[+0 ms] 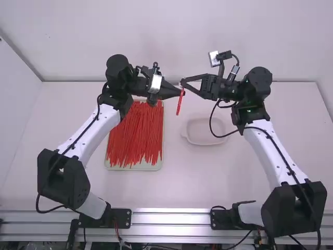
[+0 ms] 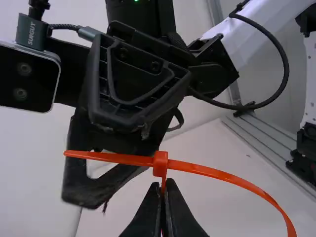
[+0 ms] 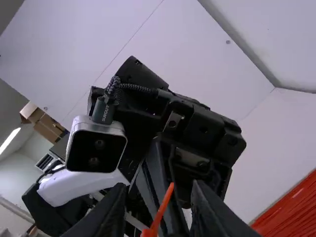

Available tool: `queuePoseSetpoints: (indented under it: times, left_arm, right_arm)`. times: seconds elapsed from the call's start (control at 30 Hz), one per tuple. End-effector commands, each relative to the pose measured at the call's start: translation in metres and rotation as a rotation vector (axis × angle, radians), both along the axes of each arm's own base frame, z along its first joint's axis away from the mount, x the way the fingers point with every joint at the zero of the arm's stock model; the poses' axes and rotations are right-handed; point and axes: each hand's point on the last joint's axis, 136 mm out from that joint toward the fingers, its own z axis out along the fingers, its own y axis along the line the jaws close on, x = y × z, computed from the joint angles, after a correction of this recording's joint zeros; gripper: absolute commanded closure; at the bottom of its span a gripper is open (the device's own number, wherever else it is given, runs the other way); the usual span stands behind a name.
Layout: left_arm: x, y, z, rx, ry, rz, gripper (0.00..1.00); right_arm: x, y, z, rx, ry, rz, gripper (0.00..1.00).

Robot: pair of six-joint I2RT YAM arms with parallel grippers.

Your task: Fasten the cable tie

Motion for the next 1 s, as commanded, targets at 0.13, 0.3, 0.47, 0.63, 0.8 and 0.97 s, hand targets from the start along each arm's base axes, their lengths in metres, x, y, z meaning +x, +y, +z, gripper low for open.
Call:
queuePoseSetpoints:
  times: [0.13,0.3,0.47,0.63,0.8,0.97]
  left_arm:
    - [0.000,0.005,0.011,-0.008,-0.031,0.010,0.98]
    - [-0.003,0.001,0.011,-0.009,-0.031,0.000,0.98]
    - [-0.002,0.001,0.009,-0.003,-0.008,0.000,0.98]
    - [-0.001,0.001,-0.002,0.025,0.089,0.000,0.98]
    - [-0.002,0.001,-0.021,0.062,0.232,0.000,0.90]
    - [-0.008,0.002,-0.050,0.098,0.367,-0.016,0.98]
  right_arm:
    - [-0.001,0.000,0.007,0.003,-0.022,0.005,0.81]
    - [0.000,0.000,0.007,0.004,-0.023,0.002,1.00]
    - [-0.001,0.000,0.009,0.007,-0.035,0.003,1.00]
    - [-0.003,-0.008,0.024,0.037,-0.067,-0.003,1.00]
    - [-0.003,-0.021,0.037,0.063,-0.099,-0.029,1.00]
    - [0.000,-0.032,0.042,0.074,-0.106,-0.054,1.00]
